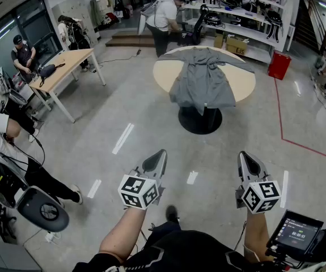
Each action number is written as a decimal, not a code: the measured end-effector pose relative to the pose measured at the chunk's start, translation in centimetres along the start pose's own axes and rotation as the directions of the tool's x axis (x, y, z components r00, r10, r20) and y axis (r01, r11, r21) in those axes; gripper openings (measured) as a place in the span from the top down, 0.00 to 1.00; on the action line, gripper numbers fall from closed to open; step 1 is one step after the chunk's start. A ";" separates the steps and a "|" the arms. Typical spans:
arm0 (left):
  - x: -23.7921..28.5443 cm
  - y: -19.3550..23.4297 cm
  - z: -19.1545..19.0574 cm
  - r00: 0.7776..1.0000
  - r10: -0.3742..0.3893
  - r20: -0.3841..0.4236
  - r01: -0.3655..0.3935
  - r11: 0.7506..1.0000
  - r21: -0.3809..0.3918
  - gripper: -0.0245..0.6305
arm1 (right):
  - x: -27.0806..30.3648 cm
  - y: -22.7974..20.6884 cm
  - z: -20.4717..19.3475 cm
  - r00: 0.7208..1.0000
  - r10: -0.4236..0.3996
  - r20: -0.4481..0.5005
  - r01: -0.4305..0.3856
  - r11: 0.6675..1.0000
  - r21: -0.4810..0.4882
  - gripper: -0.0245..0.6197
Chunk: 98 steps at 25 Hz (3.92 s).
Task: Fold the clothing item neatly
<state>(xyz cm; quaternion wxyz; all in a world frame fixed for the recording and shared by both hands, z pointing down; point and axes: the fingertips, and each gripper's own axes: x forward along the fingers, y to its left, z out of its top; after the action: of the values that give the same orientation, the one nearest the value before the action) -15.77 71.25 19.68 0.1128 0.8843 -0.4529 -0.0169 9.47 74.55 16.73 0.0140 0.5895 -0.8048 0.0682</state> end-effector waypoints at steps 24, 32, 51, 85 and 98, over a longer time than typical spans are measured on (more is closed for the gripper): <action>30.1 21.5 5.8 0.999 -0.023 -0.036 0.024 0.999 0.033 0.96 | 37.2 -7.4 4.6 0.999 0.040 0.000 -0.040 0.999 -0.018 0.95; 38.5 33.1 10.0 0.999 -0.006 -0.032 0.008 0.997 0.077 0.96 | 54.3 -7.1 7.1 0.996 0.092 -0.007 -0.092 0.995 -0.047 0.95; 63.5 73.7 2.3 0.957 0.203 -0.205 -0.241 0.953 -0.183 0.96 | 90.1 -5.0 6.6 0.984 0.115 -0.134 -0.127 0.988 -0.085 0.95; 86.0 85.1 -24.3 0.929 -0.346 0.129 0.077 -0.161 -0.984 0.73 | 108.7 -7.4 -6.1 0.948 0.041 -0.315 -0.100 0.980 -0.173 0.95; 83.2 91.4 -16.7 0.965 -0.179 0.189 0.179 -0.070 -0.981 0.95 | 106.6 -7.8 -2.8 0.959 -0.012 -0.285 -0.053 0.974 -0.219 0.95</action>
<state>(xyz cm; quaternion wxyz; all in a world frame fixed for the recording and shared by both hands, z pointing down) -37.42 -44.21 61.64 0.7110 0.5814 -0.1805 -0.3520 -15.78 -28.34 31.20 0.1950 0.5599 -0.8030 0.0611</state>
